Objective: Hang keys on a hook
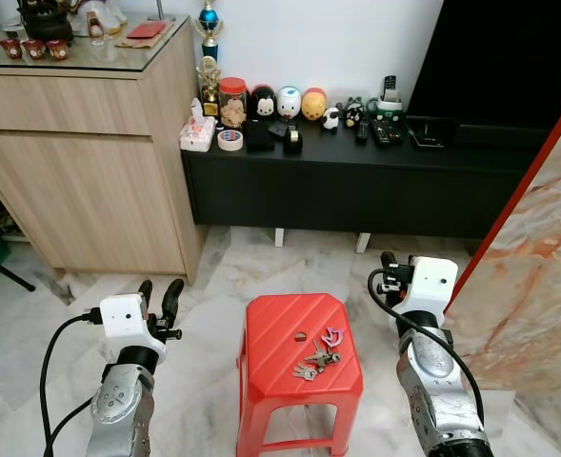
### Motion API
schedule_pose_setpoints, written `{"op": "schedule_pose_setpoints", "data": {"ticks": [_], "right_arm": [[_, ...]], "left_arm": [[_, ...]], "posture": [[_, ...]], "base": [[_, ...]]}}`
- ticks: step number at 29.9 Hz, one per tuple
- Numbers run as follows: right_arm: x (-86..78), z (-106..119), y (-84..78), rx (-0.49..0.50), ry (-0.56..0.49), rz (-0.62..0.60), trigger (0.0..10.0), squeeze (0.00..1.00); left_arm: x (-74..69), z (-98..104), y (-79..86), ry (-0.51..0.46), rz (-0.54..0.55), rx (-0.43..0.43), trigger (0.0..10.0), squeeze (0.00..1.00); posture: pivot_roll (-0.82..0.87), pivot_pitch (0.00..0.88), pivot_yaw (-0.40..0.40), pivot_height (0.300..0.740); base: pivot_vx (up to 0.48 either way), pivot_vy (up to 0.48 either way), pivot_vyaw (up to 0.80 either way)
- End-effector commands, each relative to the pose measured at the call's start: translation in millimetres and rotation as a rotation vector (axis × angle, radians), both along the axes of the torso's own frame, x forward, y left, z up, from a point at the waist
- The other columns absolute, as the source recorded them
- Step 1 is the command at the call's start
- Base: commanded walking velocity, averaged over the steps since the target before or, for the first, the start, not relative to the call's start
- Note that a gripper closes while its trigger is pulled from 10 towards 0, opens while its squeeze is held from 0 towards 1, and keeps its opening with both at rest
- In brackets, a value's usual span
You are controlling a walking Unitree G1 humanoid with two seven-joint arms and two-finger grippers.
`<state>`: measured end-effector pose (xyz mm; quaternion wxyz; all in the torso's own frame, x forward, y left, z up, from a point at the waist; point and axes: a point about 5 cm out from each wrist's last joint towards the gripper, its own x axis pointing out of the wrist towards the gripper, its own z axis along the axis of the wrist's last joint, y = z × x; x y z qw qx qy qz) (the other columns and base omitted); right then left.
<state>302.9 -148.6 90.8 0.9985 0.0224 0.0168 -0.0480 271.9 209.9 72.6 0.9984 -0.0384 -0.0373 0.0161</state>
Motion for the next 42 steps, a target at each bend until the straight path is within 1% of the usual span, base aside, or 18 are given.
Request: {"op": "schedule_pose_setpoints", "data": {"ticks": [1,6,11,17,22,32,42], "right_arm": [[0.4,2,-1.2,0.006,-0.011,-0.009,10.0,0.00],[2.5,1,-5.3,0.003,0.009,-0.027,10.0,0.00],[3.4,2,-1.2,0.014,0.003,-0.010,10.0,0.00],[3.1,1,0.1,0.014,0.006,-0.005,10.0,0.00],[2.9,3,-1.3,0.010,-0.018,-0.008,10.0,0.00],[3.1,2,0.0,0.007,-0.019,-0.004,10.0,0.00],[4.4,1,2.4,0.014,-0.009,0.017,10.0,0.00]], "left_arm": [[-0.2,2,-1.9,0.005,-0.013,0.011,10.0,0.00],[2.4,2,-5.7,0.016,-0.023,0.012,10.0,0.00],[2.6,2,-6.4,0.023,-0.029,0.015,10.0,0.00],[1.9,1,-7.0,0.030,-0.032,0.017,10.0,0.00],[1.9,0,-8.1,0.038,-0.041,0.026,10.0,0.00],[3.4,-2,-12.2,0.050,-0.056,0.030,10.0,0.00],[6.5,0,-17.1,0.048,-0.064,0.007,10.0,0.00]], "posture": [[0.12,0.036,-0.074,0.705],[0.12,0.035,-0.072,0.705],[0.12,0.029,-0.072,0.676],[0.12,0.021,-0.073,0.641],[0.12,0.010,-0.072,0.641],[0.12,0.000,-0.067,0.641],[0.12,0.013,-0.069,0.641]], "base": [[0.000,0.000,0.00],[0.000,0.000,0.00],[0.000,0.000,0.00],[0.000,0.000,0.00],[0.000,0.000,0.00],[0.000,0.000,0.00],[0.000,0.000,0.00]]}}
